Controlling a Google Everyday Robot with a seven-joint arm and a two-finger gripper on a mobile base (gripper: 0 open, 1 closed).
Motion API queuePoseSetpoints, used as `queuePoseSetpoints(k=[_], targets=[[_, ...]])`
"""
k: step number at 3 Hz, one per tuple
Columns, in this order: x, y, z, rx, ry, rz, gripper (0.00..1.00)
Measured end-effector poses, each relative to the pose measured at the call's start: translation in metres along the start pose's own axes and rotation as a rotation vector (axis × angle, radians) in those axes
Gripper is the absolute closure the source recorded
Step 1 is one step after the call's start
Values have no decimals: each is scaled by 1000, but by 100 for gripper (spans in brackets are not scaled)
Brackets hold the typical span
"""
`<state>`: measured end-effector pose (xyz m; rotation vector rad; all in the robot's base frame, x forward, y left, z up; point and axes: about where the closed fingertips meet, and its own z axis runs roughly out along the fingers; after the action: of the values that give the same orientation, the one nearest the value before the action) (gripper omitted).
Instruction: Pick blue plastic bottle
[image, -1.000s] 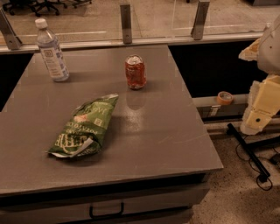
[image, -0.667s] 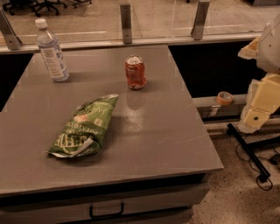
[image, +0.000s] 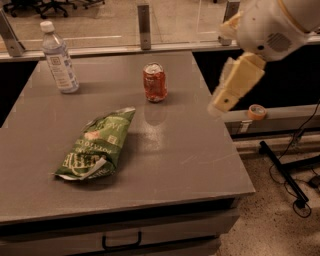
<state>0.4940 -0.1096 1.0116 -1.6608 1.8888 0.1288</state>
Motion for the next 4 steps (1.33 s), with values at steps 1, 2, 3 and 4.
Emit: queuePoseSetpoints(k=[1, 2, 3, 4], targets=[[-57, -16, 24, 9, -156, 2, 0], [-105, -34, 64, 12, -279, 52, 0], [-114, -44, 66, 42, -307, 62, 0], [-113, -42, 66, 37, -304, 60, 0]])
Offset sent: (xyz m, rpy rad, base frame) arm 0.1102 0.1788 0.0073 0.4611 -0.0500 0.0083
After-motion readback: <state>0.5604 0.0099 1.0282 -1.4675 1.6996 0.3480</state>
